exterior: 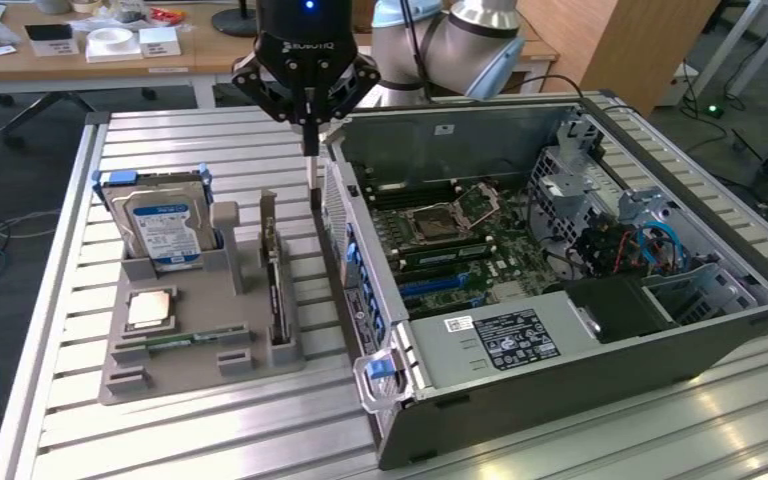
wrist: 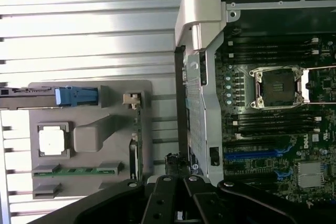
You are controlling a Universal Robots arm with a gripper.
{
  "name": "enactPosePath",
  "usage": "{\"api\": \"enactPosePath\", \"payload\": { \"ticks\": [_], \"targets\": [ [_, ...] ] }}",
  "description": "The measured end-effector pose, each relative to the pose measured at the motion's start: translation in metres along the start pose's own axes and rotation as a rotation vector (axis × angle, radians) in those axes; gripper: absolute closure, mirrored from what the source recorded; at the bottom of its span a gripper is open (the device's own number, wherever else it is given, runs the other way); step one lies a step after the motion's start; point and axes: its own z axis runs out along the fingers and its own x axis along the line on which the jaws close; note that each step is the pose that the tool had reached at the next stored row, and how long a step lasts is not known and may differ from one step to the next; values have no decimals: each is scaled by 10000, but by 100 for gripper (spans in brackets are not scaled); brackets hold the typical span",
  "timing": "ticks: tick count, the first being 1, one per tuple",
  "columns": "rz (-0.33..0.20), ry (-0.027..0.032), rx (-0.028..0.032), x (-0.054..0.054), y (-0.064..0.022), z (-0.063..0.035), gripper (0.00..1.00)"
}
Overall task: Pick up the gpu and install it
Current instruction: 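Reach for the gpu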
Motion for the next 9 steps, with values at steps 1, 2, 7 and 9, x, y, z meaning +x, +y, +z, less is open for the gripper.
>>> {"api": "enactPosePath", "payload": {
  "ticks": [1, 2, 7, 9],
  "targets": [
    [0, 0, 0, 18, -1, 0, 89],
    [-1, 0, 0, 32, -2, -1, 89],
    [-1, 0, 0, 68, -5, -2, 89],
    [0, 0, 0, 69, -5, -2, 89]
  ]
}}
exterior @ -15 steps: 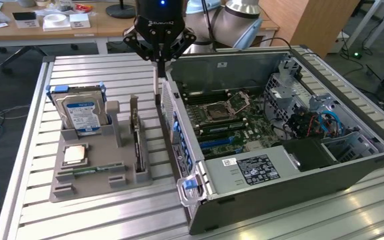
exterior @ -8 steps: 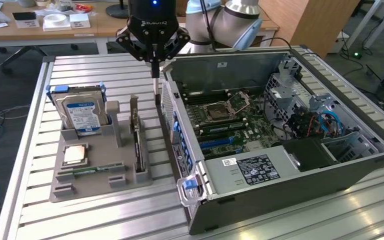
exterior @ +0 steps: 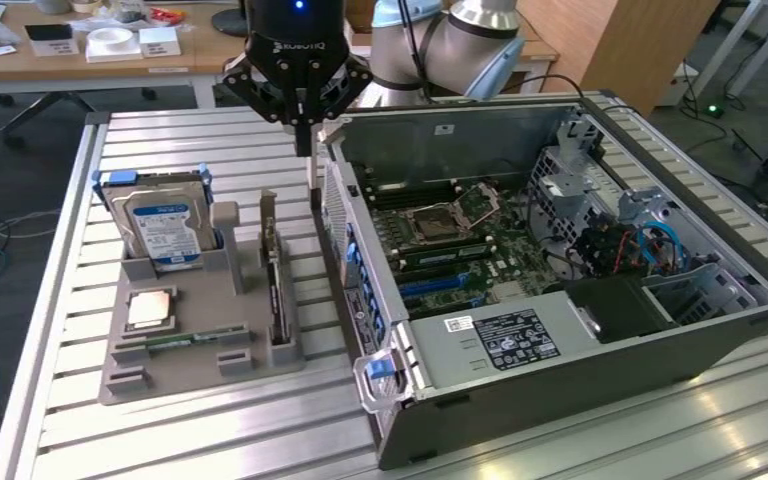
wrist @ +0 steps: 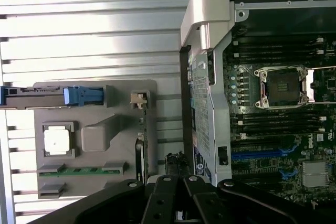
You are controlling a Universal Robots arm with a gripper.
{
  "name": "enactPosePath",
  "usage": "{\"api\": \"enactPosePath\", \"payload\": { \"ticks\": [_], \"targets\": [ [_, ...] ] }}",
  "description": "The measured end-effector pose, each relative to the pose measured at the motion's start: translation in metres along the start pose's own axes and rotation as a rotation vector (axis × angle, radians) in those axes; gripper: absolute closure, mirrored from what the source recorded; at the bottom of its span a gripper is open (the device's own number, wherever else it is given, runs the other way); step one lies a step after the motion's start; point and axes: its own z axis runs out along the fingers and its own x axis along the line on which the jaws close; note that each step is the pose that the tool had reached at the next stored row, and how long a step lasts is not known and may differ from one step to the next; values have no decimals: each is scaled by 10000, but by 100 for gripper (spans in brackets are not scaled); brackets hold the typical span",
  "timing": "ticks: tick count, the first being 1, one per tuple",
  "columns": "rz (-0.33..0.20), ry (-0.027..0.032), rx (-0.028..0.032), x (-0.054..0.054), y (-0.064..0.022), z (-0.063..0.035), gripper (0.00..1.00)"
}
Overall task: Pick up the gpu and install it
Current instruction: 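Reach for the gpu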
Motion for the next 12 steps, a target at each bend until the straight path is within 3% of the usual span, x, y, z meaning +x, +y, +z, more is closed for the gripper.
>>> {"api": "enactPosePath", "payload": {
  "ticks": [12],
  "targets": [
    [1, 0, 0, 43, -3, -1, 89]
  ]
}}
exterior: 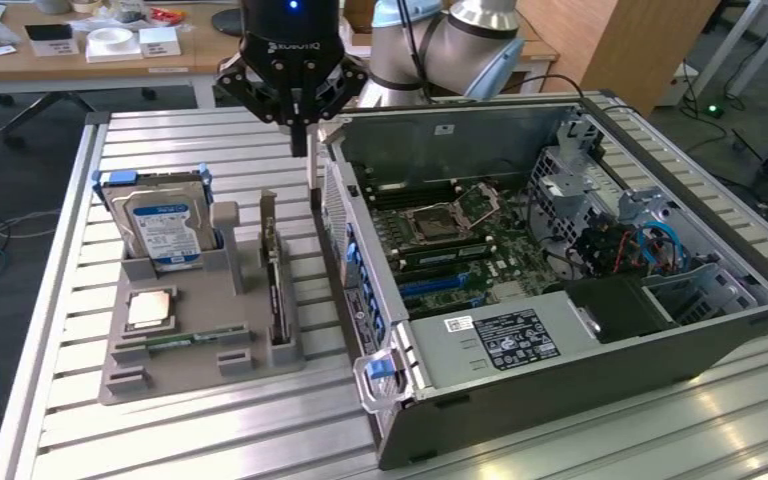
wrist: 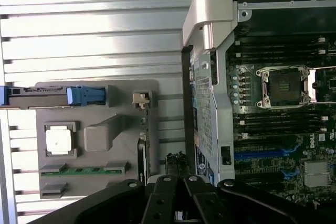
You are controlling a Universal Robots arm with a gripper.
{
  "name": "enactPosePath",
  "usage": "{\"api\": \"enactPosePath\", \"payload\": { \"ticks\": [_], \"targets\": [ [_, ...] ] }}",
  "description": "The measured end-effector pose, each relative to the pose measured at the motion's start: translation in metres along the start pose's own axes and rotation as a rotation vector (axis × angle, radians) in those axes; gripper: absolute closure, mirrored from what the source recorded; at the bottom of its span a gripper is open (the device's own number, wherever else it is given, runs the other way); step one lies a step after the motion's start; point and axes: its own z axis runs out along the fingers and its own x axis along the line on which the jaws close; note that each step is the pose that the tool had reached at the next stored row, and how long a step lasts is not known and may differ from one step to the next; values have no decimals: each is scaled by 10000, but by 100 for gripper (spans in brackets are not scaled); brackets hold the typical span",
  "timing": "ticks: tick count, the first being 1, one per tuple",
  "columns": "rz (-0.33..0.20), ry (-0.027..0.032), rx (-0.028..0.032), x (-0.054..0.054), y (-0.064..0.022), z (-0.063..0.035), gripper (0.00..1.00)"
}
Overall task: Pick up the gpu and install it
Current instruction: 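Reach for the gpu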
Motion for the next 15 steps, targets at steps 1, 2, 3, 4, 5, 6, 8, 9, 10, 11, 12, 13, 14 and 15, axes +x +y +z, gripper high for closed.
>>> {"api": "enactPosePath", "payload": {
  "ticks": [1, 2, 3, 4, 5, 6, 8, 9, 10, 11, 12, 13, 14, 15],
  "targets": [
    [-1, 0, 0, 10, -1, 0, 89],
    [-1, 0, 0, 20, -2, 0, 89],
    [-1, 0, -1, 32, -2, 0, 89],
    [0, 0, 0, 43, -3, -1, 89],
    [-1, 0, 0, 54, -4, -1, 89],
    [-1, 0, 0, 66, -5, -1, 89],
    [-1, -1, -1, 87, -6, -1, 89],
    [-1, -1, -1, 97, -7, -2, 89],
    [-1, 0, 0, 107, -8, -2, 89],
    [-1, -1, 0, 113, -8, -2, 89],
    [-2, -1, -1, 113, -8, -2, 89],
    [-2, -1, -1, 113, -8, -2, 89],
    [-2, 0, 0, 114, -9, -3, 89],
    [-1, 0, 0, 119, -9, -3, 89]
  ]
}}
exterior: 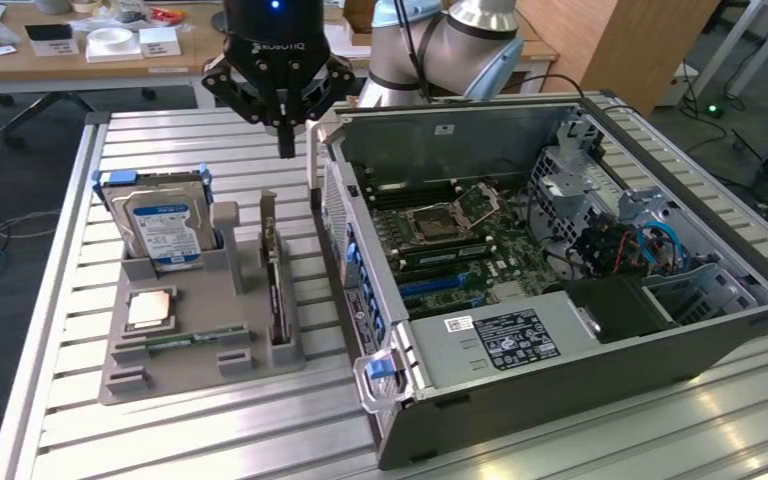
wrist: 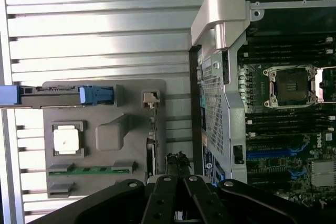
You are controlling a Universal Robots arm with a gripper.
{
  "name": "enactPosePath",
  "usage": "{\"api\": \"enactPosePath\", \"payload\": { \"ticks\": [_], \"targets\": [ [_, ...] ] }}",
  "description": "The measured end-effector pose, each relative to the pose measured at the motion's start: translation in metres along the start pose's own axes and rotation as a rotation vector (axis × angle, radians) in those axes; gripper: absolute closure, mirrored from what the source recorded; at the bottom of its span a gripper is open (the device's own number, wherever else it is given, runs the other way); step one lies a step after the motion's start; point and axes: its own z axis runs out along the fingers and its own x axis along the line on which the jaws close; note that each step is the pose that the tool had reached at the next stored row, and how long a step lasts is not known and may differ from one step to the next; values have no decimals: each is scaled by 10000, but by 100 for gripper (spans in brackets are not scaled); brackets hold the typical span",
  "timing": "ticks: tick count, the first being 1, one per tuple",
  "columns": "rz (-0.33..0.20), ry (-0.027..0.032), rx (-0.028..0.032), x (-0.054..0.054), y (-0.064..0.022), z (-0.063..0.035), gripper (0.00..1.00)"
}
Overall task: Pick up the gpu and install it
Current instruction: 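Reach for the gpu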
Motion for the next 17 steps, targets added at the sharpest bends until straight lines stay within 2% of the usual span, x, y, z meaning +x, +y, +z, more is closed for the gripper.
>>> {"api": "enactPosePath", "payload": {
  "ticks": [17],
  "targets": [
    [0, 0, 0, 116, -9, -3, 89]
  ]
}}
